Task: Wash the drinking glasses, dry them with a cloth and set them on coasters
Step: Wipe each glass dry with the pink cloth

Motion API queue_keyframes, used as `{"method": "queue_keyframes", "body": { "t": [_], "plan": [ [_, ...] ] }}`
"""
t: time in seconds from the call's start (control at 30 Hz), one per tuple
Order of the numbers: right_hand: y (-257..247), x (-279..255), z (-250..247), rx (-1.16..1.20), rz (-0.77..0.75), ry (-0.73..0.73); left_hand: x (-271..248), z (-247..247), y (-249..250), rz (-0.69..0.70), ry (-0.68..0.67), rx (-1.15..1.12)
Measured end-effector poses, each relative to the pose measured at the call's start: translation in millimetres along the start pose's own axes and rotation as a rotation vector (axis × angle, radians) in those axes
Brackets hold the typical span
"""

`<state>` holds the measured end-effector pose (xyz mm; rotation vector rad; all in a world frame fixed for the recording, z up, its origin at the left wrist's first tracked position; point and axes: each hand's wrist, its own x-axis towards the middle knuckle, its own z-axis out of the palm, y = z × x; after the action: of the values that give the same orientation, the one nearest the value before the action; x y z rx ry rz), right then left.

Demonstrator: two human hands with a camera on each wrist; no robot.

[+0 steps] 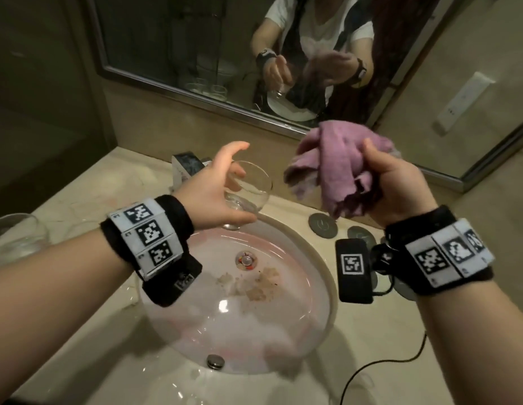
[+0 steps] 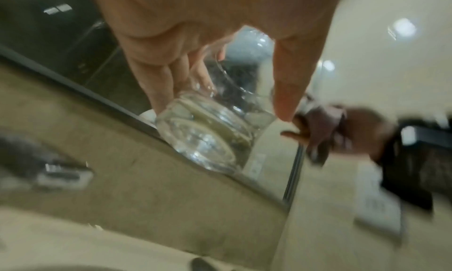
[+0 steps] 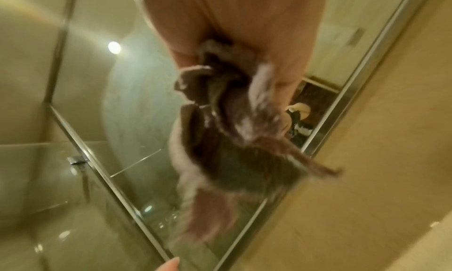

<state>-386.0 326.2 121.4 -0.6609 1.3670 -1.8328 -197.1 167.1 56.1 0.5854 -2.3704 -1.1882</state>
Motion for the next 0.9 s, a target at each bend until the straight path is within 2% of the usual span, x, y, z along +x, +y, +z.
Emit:
{"method": "queue_keyframes", "body": {
  "t": [0.07, 0.17, 0.23, 0.3, 0.37, 0.43, 0.5, 0.67, 0.8, 0.9],
  "plan": [
    [7, -2, -7, 0.130, 0.002, 0.065, -3, -1, -1, -0.104, 0.031, -0.418],
    [49, -12, 16, 0.057, 0.024, 0.103, -1, 7, 11, -0.142, 0.069, -0.928],
    [71, -19, 38, 0.056, 0.042, 0.004, 1, 15, 20, -0.107, 0.074, -1.116],
    [80, -25, 50, 0.255, 0.033, -0.159, 4, 20, 25, -0.047, 0.076, -1.192],
    [78, -28, 51, 0.505, 0.061, -0.206, 6, 23, 26, 0.006, 0.094, -1.221],
    [77, -31, 48, 0.644, 0.112, -0.233, 7, 24, 24, 0.086, 0.077, -1.232],
    [76, -34, 45, 0.686, 0.176, -0.273, 8, 26, 21, 0.162, 0.044, -1.162],
    [73, -28, 41, 0.569, 0.280, -0.319, 7, 27, 24, 0.264, 0.056, -0.650],
    [75, -20, 38, 0.428, 0.341, -0.294, 10, 24, 32, 0.392, -0.014, -0.388],
    [76, -13, 28, 0.395, 0.412, -0.282, 11, 19, 33, 0.393, -0.066, -0.299]
  ]
}}
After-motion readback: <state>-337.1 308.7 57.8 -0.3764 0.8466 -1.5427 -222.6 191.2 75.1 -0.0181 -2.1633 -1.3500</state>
